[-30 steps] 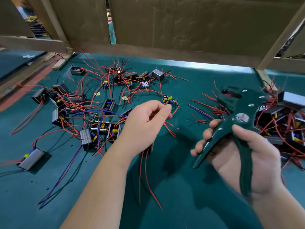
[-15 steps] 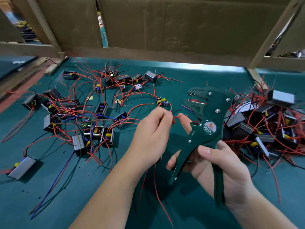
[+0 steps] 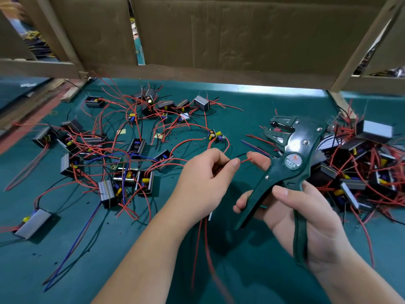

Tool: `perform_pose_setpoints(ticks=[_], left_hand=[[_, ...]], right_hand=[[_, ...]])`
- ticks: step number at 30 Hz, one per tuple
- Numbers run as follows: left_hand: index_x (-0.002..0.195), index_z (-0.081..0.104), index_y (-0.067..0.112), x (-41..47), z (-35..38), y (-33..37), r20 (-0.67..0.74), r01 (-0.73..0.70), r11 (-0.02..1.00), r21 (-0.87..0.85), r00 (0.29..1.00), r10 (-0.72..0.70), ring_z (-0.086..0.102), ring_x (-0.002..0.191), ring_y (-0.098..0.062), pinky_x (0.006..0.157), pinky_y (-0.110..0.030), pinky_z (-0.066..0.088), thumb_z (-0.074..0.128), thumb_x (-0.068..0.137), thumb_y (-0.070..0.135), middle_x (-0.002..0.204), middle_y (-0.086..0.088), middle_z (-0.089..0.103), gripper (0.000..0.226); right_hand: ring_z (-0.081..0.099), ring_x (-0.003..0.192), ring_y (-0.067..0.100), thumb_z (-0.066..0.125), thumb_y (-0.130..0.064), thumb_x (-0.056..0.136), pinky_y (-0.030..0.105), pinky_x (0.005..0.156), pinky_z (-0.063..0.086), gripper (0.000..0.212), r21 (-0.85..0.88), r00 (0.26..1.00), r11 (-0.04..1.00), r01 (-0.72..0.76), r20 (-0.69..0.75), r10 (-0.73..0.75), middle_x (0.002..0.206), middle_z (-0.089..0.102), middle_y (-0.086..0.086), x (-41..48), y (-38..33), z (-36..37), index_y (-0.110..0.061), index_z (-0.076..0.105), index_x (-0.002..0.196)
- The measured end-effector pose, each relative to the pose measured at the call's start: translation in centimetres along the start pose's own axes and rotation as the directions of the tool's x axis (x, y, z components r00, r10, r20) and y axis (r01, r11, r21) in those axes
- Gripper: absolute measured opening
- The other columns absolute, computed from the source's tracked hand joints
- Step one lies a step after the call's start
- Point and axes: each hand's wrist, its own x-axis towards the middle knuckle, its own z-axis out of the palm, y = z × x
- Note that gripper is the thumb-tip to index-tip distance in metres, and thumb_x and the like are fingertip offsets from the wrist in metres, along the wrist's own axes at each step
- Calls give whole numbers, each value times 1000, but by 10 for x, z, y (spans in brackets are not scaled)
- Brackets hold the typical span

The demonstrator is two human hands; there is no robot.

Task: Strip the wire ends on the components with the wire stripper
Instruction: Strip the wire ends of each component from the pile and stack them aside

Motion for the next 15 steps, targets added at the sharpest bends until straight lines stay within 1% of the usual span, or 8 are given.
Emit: perform_pose_setpoints(ticks=[2,5,7,9,11,12,14,15], left_hand=[[65,52,17,0,1,1,14,29,999,30,999,-29,35,46,-5,48,-20,28,62,91,33,46,11,42,32],[66,53,15,0,1,1,31,69,994,80,997,-71,36,45,-6,47,-22,27,61,90,36,46,9,41,33],[65,54,16,1,-1,1,26,107,986,129,993,-111,38,44,-6,45,-20,28,61,90,38,45,9,41,34],[63,51,19,2,-1,1,12,151,966,210,988,-157,42,45,-4,45,-18,30,61,89,41,45,9,42,35],[63,48,21,1,1,0,-10,184,931,316,982,-190,43,48,-4,44,-18,27,59,89,44,51,8,46,37],[64,47,22,1,2,-1,-12,178,918,353,982,-186,44,51,-3,44,-18,26,58,89,44,54,7,47,36],[67,49,24,1,0,-3,43,120,931,344,989,-143,46,56,-4,49,-21,30,56,92,40,59,7,51,30],[71,54,25,2,-1,-4,88,94,959,267,989,-121,48,55,-4,52,-22,35,56,93,35,60,8,54,24]], right_hand=[[61,71,42,62,-8,68,52,69,51,63,-32,999,999,11,-31,-12,82,62,31,-1,3,0,-3,52,131],[62,73,41,59,-5,71,51,67,52,61,-74,998,997,-2,-57,-2,79,62,32,-4,8,1,-6,52,132],[63,73,41,59,-5,72,51,65,52,60,-94,998,996,-3,-62,-3,81,63,30,-4,9,3,-7,52,131],[63,73,41,59,-4,72,51,64,53,58,-104,998,995,-4,-63,-2,83,64,31,-4,9,4,-6,54,130],[62,73,41,59,-4,71,52,64,53,57,-89,998,996,-28,-59,23,88,63,31,-1,10,2,-3,55,127],[61,72,41,58,-4,71,52,65,53,57,-71,998,996,-45,-57,41,92,62,30,0,10,2,-1,54,127],[59,71,42,56,-4,70,53,66,53,58,-28,995,997,-73,-67,71,98,60,30,3,8,0,2,53,128],[59,71,42,55,-4,70,53,66,52,59,0,993,996,-87,-74,87,99,59,31,4,6,0,3,53,128]])
